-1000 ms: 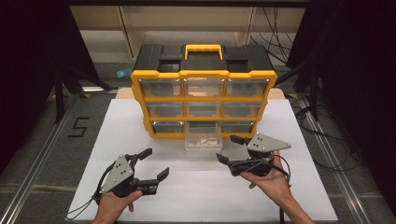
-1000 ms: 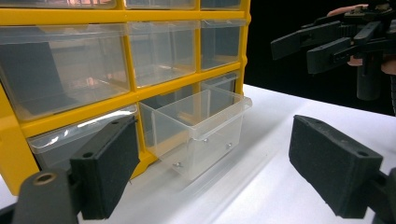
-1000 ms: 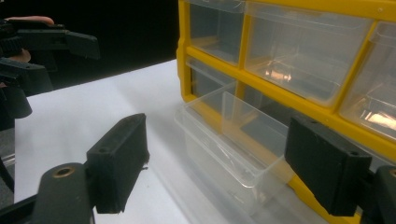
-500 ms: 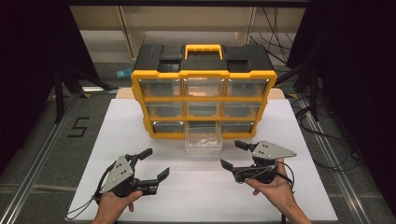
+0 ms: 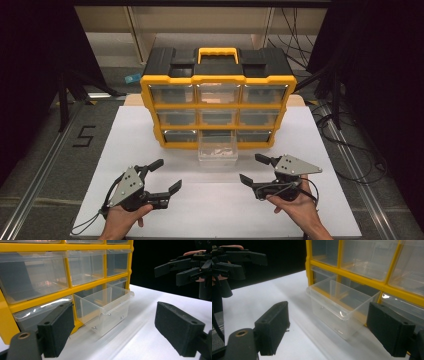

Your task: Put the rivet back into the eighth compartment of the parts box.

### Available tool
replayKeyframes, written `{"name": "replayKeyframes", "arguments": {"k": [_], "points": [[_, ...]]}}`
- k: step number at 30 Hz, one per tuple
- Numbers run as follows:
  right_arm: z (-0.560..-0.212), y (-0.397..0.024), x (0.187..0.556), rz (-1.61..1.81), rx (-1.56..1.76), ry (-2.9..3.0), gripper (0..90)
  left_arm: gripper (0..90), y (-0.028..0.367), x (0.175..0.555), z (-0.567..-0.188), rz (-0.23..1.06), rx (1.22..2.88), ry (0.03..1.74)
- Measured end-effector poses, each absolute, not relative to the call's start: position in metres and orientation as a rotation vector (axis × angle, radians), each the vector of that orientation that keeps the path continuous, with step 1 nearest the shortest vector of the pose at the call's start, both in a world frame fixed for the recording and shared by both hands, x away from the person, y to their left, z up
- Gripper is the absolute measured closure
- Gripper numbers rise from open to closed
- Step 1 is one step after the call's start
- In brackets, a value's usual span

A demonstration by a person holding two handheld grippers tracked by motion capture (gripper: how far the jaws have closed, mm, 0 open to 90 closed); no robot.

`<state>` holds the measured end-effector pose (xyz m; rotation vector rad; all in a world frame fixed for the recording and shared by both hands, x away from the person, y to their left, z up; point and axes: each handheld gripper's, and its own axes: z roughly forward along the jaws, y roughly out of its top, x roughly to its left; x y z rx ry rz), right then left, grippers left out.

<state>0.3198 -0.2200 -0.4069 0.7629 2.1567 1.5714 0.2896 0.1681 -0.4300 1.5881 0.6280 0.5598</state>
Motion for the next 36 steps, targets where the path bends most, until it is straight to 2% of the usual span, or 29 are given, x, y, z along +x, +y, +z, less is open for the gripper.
{"name": "replayKeyframes", "arguments": {"k": [36], "points": [[-0.4137,-0.2254,0.3104,1.604,0.777,2.133,18.1,16.0,0.1680,0.2895,-0.4300,0.560,1.591,0.627]]}}
